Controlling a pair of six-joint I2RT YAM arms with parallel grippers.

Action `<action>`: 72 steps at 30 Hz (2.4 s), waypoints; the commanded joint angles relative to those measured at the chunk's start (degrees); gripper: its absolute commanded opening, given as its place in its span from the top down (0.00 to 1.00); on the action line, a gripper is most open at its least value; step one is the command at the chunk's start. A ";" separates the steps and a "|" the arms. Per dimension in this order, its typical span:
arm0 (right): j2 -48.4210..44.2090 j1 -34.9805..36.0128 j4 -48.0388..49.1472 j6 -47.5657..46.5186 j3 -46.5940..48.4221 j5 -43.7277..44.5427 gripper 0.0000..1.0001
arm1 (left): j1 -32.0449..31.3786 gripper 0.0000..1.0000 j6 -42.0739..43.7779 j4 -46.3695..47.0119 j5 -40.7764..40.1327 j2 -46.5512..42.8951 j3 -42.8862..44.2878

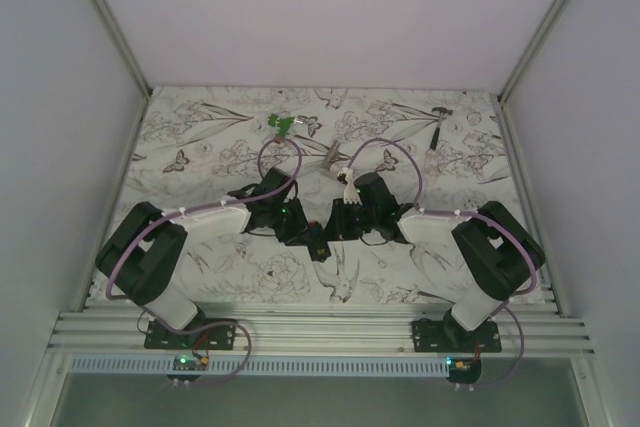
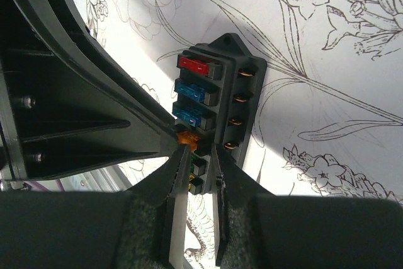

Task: Snap on the fuse box
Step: Adjust the fuse box base at the center of the board.

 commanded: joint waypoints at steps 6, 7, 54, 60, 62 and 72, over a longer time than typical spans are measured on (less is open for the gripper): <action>4.64 0.08 0.01 -0.73 1.19 0.09 0.85 | 1.39 0.82 3.56 -0.15 -2.85 4.33 -0.73; 4.70 0.04 0.31 -0.68 1.67 -0.18 0.85 | 1.75 0.82 4.07 -0.10 -2.66 4.39 0.00; -3.76 1.08 0.34 0.72 -0.35 -1.80 0.63 | -0.51 0.61 3.92 -1.29 -0.99 -3.92 -2.22; -2.06 1.08 1.41 1.14 0.14 -2.38 0.64 | -0.28 0.61 3.94 -1.30 -0.29 -2.74 -1.74; -1.61 1.10 1.74 1.32 0.14 -2.41 0.64 | -0.28 0.61 4.14 -1.28 -0.56 -2.79 -1.72; 0.94 1.15 2.04 1.34 0.08 -2.68 0.70 | -0.22 0.66 4.13 -1.29 -0.22 0.02 -1.44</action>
